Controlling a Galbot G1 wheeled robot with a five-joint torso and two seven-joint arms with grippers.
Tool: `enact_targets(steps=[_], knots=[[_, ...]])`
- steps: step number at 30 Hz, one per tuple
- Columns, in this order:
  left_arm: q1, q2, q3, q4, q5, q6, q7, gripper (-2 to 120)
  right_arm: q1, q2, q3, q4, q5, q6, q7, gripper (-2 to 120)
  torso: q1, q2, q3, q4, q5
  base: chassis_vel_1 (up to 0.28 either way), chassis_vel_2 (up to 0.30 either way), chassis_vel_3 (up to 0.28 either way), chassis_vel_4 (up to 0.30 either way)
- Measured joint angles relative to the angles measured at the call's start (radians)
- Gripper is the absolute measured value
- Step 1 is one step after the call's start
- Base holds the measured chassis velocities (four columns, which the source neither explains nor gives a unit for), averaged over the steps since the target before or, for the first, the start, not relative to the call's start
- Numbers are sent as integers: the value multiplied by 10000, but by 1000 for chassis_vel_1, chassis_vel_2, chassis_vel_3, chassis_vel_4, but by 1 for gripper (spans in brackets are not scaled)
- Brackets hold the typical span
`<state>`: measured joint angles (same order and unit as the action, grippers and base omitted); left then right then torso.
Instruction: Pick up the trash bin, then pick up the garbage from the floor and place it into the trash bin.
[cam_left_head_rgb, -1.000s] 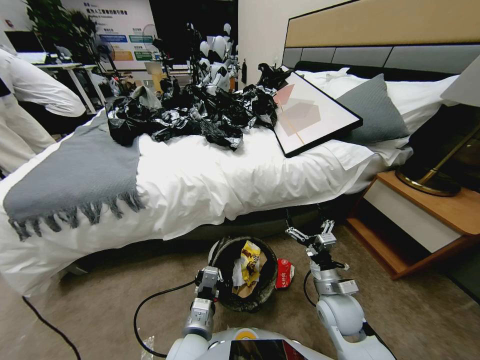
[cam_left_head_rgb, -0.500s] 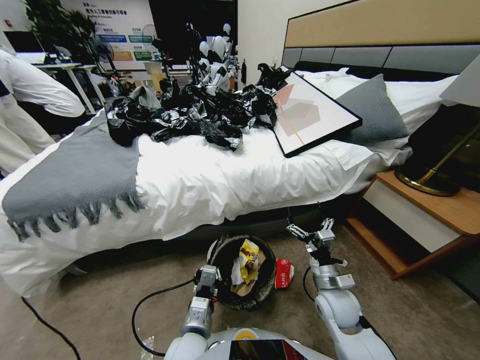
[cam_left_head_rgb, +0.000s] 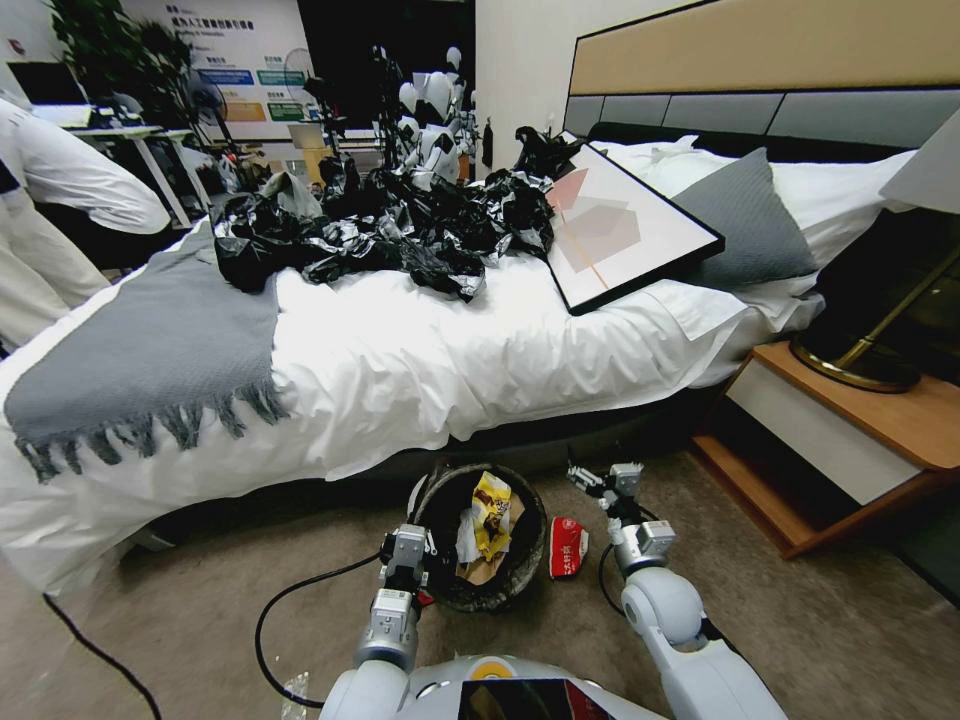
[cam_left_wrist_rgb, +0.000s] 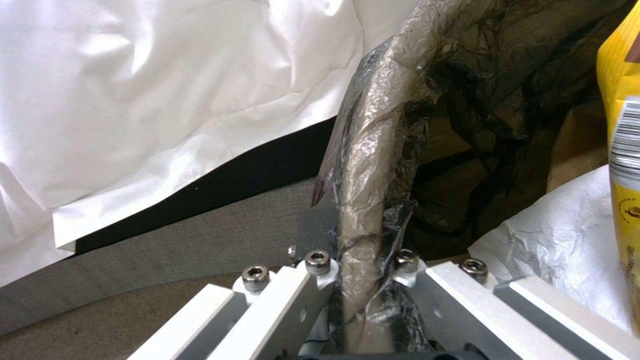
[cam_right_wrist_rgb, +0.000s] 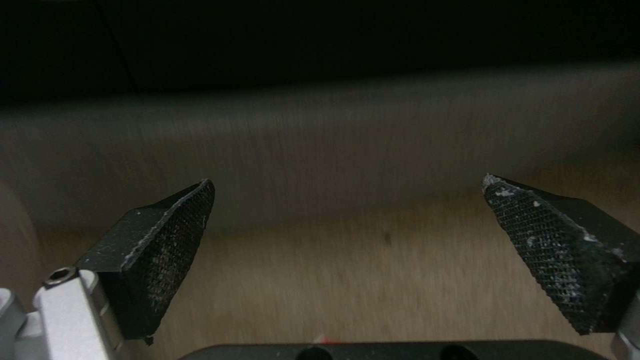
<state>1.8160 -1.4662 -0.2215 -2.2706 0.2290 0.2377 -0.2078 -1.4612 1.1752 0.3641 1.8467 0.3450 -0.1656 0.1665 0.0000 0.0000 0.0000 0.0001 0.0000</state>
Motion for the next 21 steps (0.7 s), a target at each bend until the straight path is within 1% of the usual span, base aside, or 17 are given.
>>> enact_targets(steps=[1, 4, 5, 7, 8, 10, 21], knots=[[0, 0, 0, 0, 0, 0, 0, 0, 0, 0, 0, 0, 0, 0, 0, 100, 0, 0, 0, 0, 0, 0, 0, 0, 0], [-5, 3, 30, 18, 0, 0, 0, 0, -62, -247, -151, -685, -28, -342, -203, 100, 0, 0, 0, 0, -1, 0, 0, 0, 0], [-5, 3, 30, 18, 0, 0, 0, 0, -62, -247, -151, -685, -28, -342, -203, 100, 0, 0, 0, 0, -1, 0, 0, 0, 0], [-16, 3, 56, 24, 0, 0, 0, 0, -111, -332, -172, -1111, -127, -377, -406, 100, 0, 0, 0, -2, 0, 0, 0, 0, 0], [-16, 3, 56, 24, 0, 0, 0, 0, -111, -332, -172, -1111, -127, -377, -406, 100, 0, 0, 0, -2, 0, 0, 0, 0, 0], [-21, 16, 69, 30, 0, 1, 0, 0, -154, -320, -164, -1624, -97, -454, -505, 100, 0, 0, 0, -2, 1, 0, 0, 0, 0], [-16, 44, 135, -2, 2, 20, -2, 0, -154, -150, -40, -2576, -110, -707, -870, 100, 0, 0, 0, 0, -2, 0, 0, 0, 0]])
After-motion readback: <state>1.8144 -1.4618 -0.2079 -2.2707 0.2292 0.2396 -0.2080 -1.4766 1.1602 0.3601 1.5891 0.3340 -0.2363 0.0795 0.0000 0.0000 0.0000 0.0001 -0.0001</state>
